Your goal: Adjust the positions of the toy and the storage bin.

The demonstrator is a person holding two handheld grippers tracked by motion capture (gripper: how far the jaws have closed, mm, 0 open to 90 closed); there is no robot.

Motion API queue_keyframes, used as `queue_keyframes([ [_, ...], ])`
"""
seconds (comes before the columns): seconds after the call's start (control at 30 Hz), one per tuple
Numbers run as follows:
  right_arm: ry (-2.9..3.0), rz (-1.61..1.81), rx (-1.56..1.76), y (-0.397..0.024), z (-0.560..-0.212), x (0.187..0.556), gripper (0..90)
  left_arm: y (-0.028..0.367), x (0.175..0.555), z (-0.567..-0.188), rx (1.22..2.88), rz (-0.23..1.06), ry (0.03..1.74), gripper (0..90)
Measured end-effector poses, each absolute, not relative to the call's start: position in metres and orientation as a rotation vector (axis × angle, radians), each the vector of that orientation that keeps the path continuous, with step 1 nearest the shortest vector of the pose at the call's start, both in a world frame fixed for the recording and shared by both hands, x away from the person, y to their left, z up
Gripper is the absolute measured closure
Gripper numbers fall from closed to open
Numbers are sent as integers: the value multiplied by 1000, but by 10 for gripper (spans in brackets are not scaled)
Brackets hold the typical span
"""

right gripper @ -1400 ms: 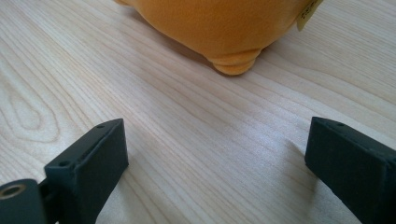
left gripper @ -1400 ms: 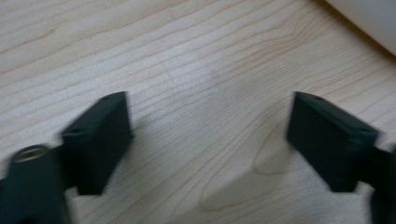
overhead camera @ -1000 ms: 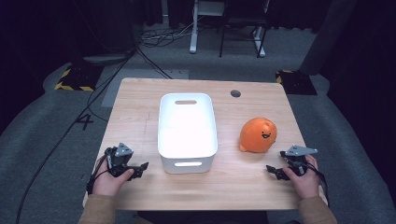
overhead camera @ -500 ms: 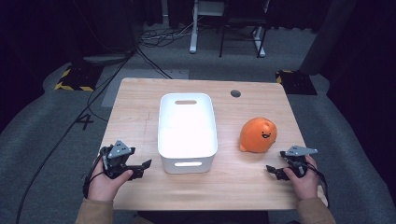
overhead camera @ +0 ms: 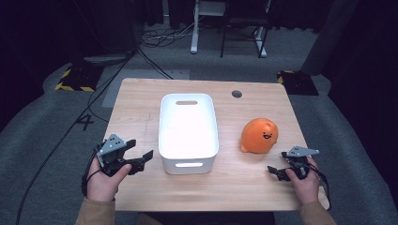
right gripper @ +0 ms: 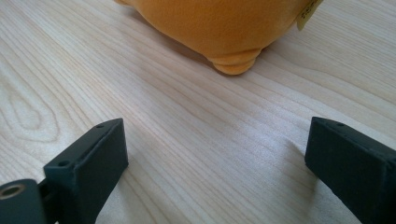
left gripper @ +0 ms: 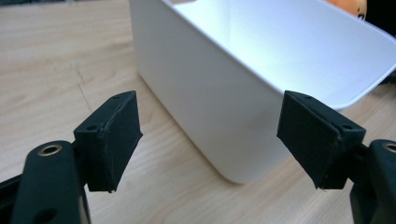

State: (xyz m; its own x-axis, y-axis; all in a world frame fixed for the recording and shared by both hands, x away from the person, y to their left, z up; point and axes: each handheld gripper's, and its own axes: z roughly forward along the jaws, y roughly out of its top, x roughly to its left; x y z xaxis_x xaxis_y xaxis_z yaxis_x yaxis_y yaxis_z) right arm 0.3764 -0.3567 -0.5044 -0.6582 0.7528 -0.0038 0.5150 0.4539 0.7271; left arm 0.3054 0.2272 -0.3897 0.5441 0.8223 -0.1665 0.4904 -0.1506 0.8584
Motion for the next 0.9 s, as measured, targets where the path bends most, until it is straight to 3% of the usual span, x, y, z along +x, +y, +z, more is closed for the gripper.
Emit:
queue_keyframes([
  [0.33, 2383, 1024, 1080, -357, -504, 376, 59, 217, 311, -378, 1708, 439, 992, 217],
  [0.9, 2382, 1023, 1077, -357, -505, 377, 58, 186, 329, -378, 1767, 423, 904, 262],
])
